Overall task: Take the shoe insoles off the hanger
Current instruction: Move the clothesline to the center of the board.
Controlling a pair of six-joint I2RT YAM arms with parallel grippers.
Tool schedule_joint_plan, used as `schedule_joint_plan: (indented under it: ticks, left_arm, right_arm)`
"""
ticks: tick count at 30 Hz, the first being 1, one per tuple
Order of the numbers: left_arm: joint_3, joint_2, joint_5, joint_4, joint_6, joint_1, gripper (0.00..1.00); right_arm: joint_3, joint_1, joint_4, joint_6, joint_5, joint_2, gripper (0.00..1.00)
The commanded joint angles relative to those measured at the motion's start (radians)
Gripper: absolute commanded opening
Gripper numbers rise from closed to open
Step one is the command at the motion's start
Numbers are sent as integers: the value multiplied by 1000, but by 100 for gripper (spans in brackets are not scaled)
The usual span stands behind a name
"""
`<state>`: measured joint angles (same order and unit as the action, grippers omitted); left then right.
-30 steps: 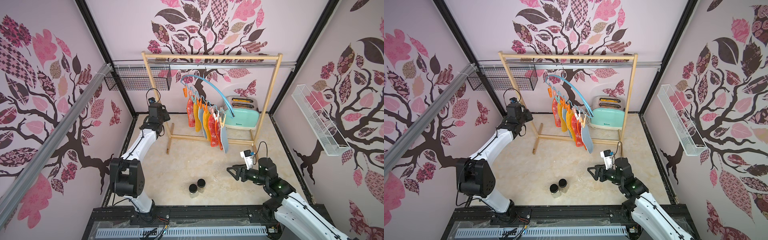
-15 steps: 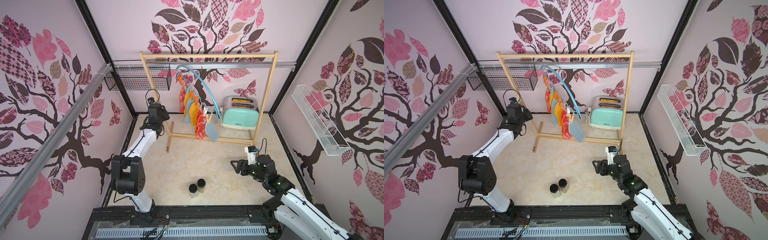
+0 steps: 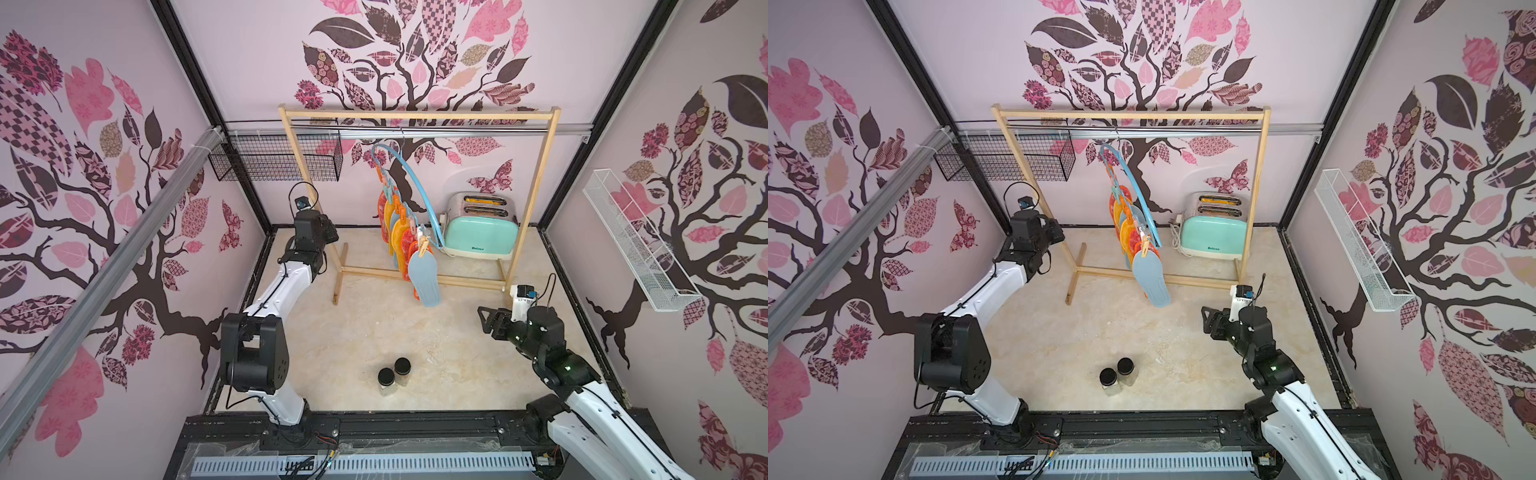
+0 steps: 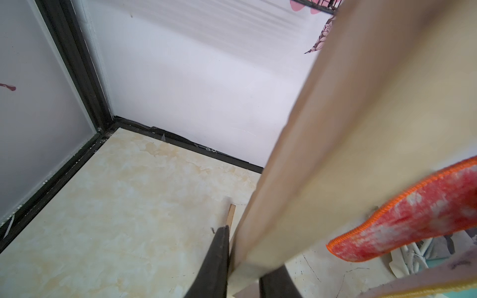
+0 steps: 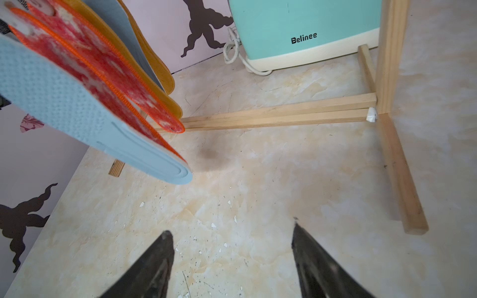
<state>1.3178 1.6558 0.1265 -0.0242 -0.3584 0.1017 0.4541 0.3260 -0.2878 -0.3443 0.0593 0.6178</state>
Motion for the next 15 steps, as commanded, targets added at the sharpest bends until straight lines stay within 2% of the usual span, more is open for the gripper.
schedule_joint_plan:
  ticks: [1, 8, 15]
  left_arm:
    - [-29, -11, -56, -140, -73, -4, 7]
    - [-37, -36, -130, -188, -70, 2, 17]
    - [-26, -53, -171, -260, -54, 1, 35]
  right_arm:
    - [25, -4, -6, -4, 8, 5, 75]
    - [14, -6, 15, -4, 20, 13, 75]
    - [1, -5, 45, -11, 58, 37, 75]
